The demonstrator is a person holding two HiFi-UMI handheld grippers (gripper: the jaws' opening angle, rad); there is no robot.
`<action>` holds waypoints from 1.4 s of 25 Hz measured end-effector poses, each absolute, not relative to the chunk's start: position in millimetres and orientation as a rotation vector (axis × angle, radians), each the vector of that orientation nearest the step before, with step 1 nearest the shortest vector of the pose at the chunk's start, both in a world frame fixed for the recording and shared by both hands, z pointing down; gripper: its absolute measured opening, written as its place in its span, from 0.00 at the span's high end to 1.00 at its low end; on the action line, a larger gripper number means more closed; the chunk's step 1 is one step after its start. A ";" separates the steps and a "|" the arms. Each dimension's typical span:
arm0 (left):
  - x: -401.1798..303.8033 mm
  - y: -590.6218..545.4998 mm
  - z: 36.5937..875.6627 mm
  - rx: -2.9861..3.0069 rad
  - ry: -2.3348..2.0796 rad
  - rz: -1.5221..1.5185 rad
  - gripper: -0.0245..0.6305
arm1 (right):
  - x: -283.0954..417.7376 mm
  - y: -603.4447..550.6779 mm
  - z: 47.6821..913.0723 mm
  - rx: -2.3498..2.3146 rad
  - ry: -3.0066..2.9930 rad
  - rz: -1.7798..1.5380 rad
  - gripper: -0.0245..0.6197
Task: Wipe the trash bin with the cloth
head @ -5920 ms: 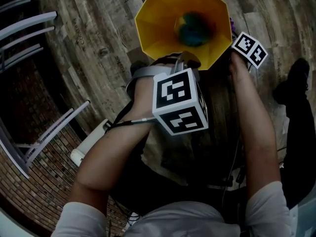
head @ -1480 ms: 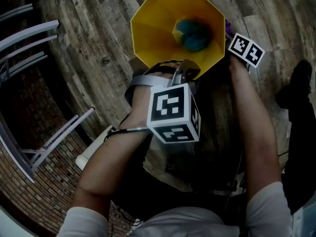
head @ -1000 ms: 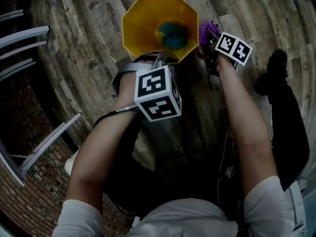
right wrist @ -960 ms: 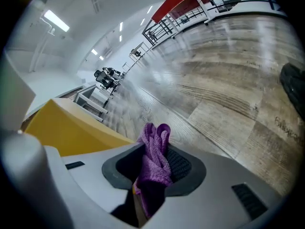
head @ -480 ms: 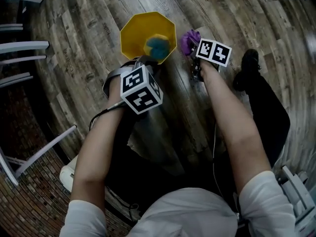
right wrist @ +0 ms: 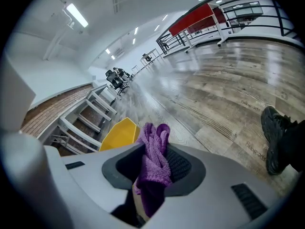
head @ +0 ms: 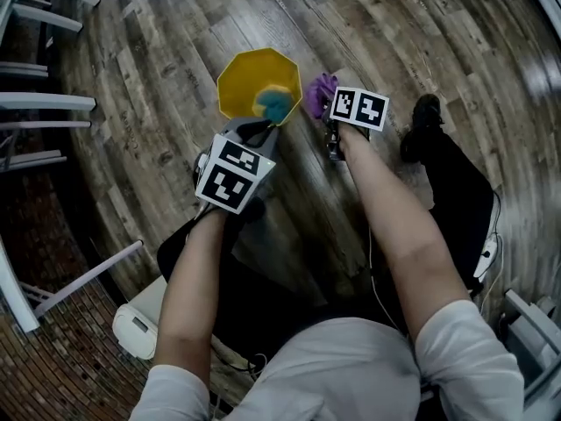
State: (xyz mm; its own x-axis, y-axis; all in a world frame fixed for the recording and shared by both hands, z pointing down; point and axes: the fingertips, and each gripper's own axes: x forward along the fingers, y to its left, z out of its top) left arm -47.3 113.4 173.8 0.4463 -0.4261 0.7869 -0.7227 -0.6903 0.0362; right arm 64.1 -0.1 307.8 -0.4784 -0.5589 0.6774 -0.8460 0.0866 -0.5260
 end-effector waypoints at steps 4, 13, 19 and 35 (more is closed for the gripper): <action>-46.5 120.5 151.9 2.289 -1.032 0.902 0.91 | 67.5 7.1 291.8 1.414 -2.072 1.344 0.78; -42.7 136.2 121.2 2.268 -1.084 0.778 0.92 | 71.3 13.8 252.9 1.432 -2.108 1.304 0.78; -49.3 138.0 106.4 2.250 -1.134 0.717 0.92 | 74.1 15.6 229.2 1.442 -2.130 1.264 0.78; -60.6 157.1 81.4 2.194 -1.223 0.502 0.92 | 78.5 31.0 181.2 1.455 -2.173 1.181 0.78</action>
